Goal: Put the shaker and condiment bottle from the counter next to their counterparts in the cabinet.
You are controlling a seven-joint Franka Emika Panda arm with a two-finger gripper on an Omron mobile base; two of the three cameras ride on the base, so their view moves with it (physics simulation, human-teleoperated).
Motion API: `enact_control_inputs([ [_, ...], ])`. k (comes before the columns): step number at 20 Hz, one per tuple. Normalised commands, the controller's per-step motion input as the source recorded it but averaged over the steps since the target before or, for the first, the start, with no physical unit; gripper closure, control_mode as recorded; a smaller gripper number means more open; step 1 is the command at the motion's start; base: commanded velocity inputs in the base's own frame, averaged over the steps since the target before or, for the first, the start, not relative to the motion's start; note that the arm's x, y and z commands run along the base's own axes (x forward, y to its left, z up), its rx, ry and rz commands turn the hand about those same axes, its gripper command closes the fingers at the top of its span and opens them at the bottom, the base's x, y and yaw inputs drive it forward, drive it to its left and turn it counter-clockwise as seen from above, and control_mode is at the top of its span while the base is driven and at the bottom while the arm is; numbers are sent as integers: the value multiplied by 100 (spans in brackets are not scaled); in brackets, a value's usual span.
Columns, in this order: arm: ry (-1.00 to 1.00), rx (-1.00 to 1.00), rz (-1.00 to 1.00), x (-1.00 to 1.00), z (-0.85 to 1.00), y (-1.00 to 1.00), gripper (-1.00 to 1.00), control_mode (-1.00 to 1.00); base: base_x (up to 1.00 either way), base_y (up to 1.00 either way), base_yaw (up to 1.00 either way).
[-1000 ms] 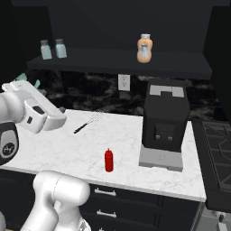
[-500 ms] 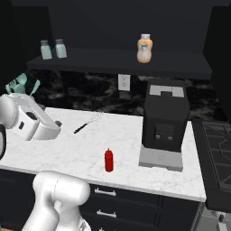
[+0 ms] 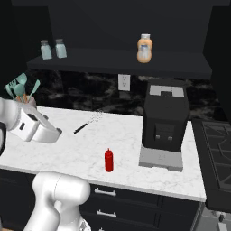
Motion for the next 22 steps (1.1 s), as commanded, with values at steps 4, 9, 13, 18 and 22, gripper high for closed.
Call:
enact_control_inputs([
  [4,-8,-13,0,0,-85,-21,-100,-100,0,0,0],
  [9,-11,-8,0,0,-78,-50,-100,-100,0,0,0],
  [13,-13,-13,0,-1,-73,-20,-100,-100,0,0,0],
  [18,-22,-20,1,-16,-64,0,-100,-100,0,0,0],
  [22,-21,-16,1,6,-98,-23,-100,-100,0,0,0],
])
